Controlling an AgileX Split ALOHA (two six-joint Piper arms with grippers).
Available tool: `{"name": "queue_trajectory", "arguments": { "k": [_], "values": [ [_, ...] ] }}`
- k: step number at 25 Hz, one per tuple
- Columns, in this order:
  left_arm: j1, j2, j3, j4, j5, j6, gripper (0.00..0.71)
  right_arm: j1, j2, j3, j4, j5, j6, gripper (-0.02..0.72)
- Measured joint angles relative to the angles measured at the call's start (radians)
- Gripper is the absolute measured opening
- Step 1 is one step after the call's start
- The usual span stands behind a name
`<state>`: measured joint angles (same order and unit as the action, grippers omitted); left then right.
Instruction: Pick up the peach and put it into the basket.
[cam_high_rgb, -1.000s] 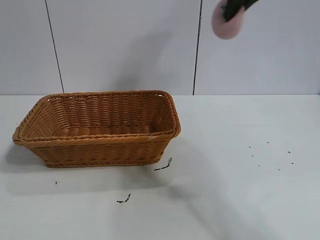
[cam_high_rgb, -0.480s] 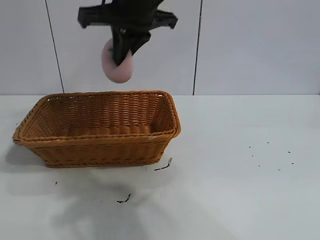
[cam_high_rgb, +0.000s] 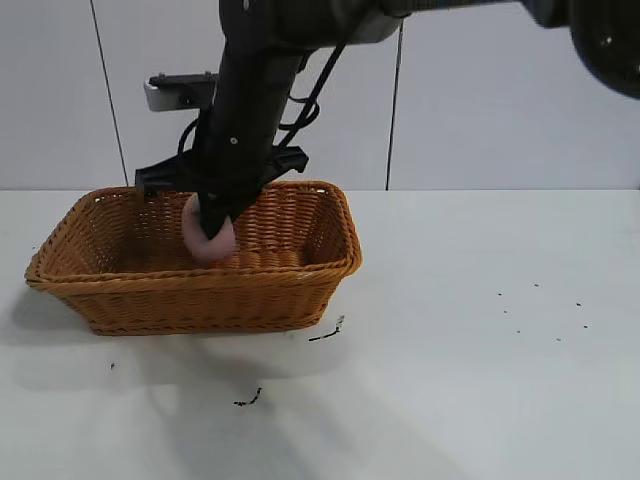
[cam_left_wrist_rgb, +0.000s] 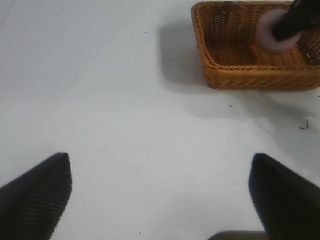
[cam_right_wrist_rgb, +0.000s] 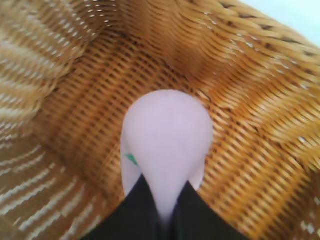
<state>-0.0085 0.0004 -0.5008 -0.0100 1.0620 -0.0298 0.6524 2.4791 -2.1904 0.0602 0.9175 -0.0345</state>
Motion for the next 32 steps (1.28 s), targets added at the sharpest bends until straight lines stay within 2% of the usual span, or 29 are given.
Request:
{"name": "queue_trajectory", "arguments": {
  "k": [2, 3, 4, 6, 7, 9, 13, 18, 22, 28, 32],
  "values": [
    [0.0, 0.0, 0.0, 0.0, 0.0, 0.0, 0.693, 0.0, 0.004, 0.0, 0.0, 0.0, 0.0, 0.064],
    [0.0, 0.0, 0.0, 0.0, 0.0, 0.0, 0.693, 0.0, 0.004, 0.0, 0.0, -0.001, 0.0, 0.134],
    [0.0, 0.0, 0.0, 0.0, 0.0, 0.0, 0.693, 0.0, 0.003, 0.0, 0.0, -0.001, 0.0, 0.215],
    [0.0, 0.0, 0.0, 0.0, 0.0, 0.0, 0.693, 0.0, 0.002, 0.0, 0.0, 0.0, 0.0, 0.467],
    [0.0, 0.0, 0.0, 0.0, 0.0, 0.0, 0.693, 0.001, 0.0, 0.0, 0.0, 0.0, -0.001, 0.56],
    [0.0, 0.0, 0.0, 0.0, 0.0, 0.0, 0.693, 0.002, -0.005, -0.002, 0.0, 0.006, -0.01, 0.643],
    [0.0, 0.0, 0.0, 0.0, 0.0, 0.0, 0.693, 0.002, -0.023, -0.039, -0.001, 0.059, -0.02, 0.687],
    [0.0, 0.0, 0.0, 0.0, 0.0, 0.0, 0.693, -0.016, -0.045, -0.193, -0.001, 0.195, -0.02, 0.688],
    [0.0, 0.0, 0.0, 0.0, 0.0, 0.0, 0.693, -0.075, -0.082, -0.232, -0.006, 0.221, -0.02, 0.688],
    [0.0, 0.0, 0.0, 0.0, 0.0, 0.0, 0.693, -0.243, -0.095, -0.233, -0.052, 0.289, -0.02, 0.688],
    [0.0, 0.0, 0.0, 0.0, 0.0, 0.0, 0.693, -0.389, -0.096, -0.233, -0.065, 0.292, -0.02, 0.688]
  ]
}}
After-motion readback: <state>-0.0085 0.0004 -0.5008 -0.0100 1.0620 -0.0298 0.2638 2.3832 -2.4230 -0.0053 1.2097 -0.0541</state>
